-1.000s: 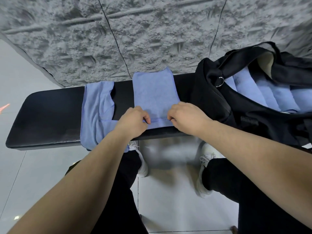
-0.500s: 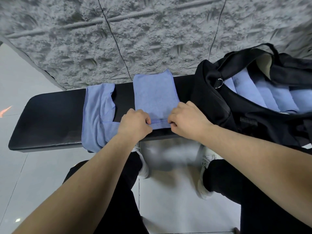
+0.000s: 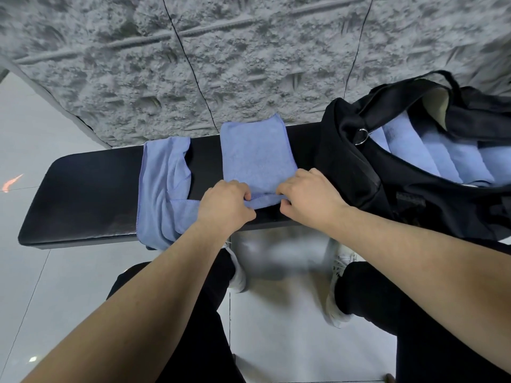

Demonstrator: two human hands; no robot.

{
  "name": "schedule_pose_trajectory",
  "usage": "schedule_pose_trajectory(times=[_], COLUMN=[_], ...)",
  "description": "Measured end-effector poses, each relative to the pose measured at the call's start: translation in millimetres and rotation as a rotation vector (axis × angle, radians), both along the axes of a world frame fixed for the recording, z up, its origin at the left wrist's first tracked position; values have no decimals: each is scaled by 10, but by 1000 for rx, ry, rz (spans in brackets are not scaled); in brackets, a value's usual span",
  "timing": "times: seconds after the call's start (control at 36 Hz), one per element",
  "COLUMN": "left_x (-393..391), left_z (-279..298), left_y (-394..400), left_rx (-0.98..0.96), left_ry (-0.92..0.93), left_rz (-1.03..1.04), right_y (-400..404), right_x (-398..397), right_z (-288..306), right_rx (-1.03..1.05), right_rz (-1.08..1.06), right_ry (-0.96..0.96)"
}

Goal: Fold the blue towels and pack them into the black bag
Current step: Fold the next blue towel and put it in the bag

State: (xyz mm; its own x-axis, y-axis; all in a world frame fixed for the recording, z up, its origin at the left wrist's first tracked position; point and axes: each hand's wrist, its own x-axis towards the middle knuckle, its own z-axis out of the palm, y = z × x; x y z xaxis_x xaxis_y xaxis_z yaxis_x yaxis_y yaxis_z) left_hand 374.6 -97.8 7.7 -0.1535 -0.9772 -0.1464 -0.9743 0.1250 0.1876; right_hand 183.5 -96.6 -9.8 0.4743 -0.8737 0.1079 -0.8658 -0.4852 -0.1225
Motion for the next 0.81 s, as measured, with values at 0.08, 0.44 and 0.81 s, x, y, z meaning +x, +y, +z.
schedule_pose_trajectory(times=[0.08,0.44,0.81], left_x=[-13,-77,-99], left_z=[8,-36,-12], left_y=[-23,-114,-181], left_rx=[-2,-21,69], left_ry=[-18,-122,-59], left_rz=[15,2,40], right_y=[-35,-86,-203], right_x=[-5,-12,-67], right_z=[-13,-74,-61], right_rx=[68,65,280], right_rz=[-18,-22,-130], right_ry=[37,39,-207])
